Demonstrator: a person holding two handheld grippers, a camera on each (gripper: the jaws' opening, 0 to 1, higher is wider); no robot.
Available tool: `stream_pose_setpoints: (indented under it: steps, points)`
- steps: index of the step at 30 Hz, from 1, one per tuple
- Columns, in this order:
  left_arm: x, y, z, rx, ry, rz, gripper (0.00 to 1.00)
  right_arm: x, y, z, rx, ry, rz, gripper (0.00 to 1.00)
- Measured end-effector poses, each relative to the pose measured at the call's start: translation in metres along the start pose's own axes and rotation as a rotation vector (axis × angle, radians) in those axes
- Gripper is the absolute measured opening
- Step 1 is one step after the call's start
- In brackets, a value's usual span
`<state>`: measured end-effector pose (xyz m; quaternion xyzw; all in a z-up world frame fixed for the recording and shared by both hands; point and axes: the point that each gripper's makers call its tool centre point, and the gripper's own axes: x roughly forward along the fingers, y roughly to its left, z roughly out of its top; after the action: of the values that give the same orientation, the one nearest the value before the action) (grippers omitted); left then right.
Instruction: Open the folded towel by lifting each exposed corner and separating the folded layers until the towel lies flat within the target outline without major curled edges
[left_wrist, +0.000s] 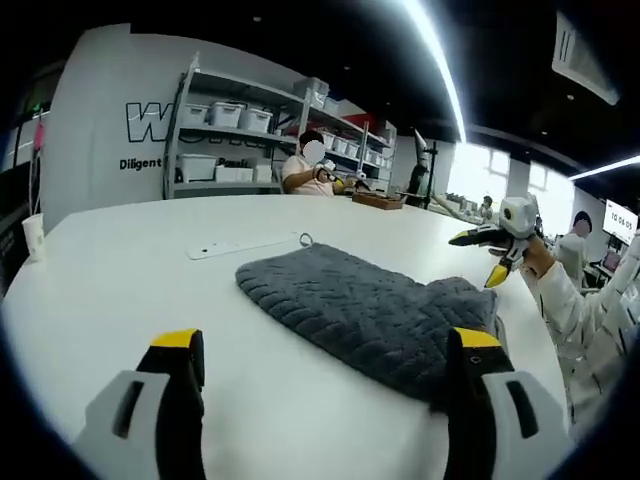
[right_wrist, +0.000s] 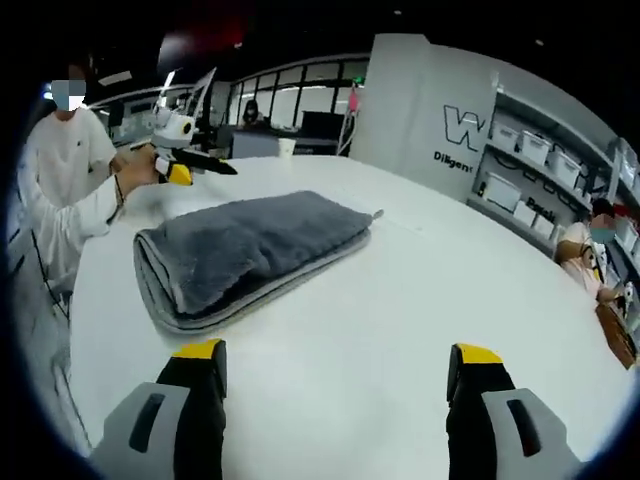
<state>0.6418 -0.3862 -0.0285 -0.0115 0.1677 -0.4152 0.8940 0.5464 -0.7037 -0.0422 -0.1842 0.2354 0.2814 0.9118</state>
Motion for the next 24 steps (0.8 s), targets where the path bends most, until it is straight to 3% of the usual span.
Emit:
stream_pose_setpoints:
  steps: [8, 16, 24]
  points:
    - [-0.002, 0.000, 0.003, -0.001, -0.011, -0.002, 0.99, -0.002, 0.052, -0.001, -0.014, 0.025, 0.087, 0.78]
    - [-0.004, 0.000, 0.005, -0.004, -0.021, -0.004, 0.99, 0.002, 0.087, -0.002, 0.114, -0.010, 0.179, 0.60]
    - [-0.006, -0.001, 0.008, -0.005, -0.038, -0.005, 0.98, 0.007, 0.096, 0.015, 0.087, -0.094, 0.142, 0.34]
